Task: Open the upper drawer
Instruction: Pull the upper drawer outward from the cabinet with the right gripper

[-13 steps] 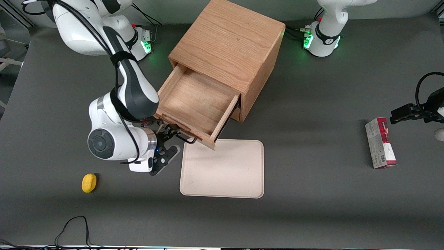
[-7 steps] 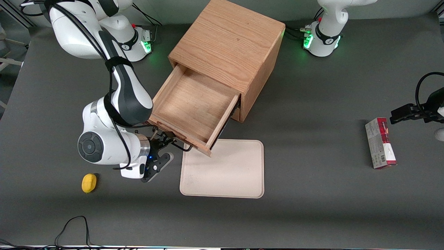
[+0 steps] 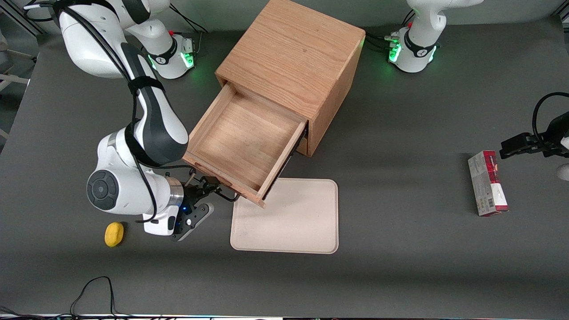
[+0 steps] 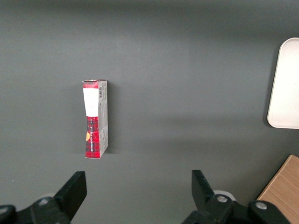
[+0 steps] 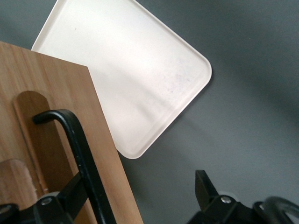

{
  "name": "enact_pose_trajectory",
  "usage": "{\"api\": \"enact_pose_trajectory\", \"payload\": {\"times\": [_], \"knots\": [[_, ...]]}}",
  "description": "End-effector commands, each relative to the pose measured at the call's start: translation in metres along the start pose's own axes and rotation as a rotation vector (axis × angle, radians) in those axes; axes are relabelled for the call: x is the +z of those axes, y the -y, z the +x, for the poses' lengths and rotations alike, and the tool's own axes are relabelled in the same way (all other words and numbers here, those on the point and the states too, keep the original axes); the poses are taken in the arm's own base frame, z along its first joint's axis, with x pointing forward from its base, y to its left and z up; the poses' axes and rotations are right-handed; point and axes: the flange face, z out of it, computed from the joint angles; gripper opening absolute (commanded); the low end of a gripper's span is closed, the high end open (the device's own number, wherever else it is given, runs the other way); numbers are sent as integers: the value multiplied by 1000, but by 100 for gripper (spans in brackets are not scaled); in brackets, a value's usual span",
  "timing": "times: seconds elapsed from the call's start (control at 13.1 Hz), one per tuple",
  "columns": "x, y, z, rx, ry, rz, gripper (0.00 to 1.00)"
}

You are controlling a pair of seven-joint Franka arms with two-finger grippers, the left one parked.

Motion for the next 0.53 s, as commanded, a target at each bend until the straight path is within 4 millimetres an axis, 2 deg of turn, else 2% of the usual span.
{"api": "enact_pose_trajectory", "payload": {"times": [0.0, 0.31, 0.46], "knots": [[-20, -10, 2, -12, -43, -6, 100], [-52, 3, -10, -23, -17, 2, 100], [-85, -1, -22, -17, -35, -33, 100]]}}
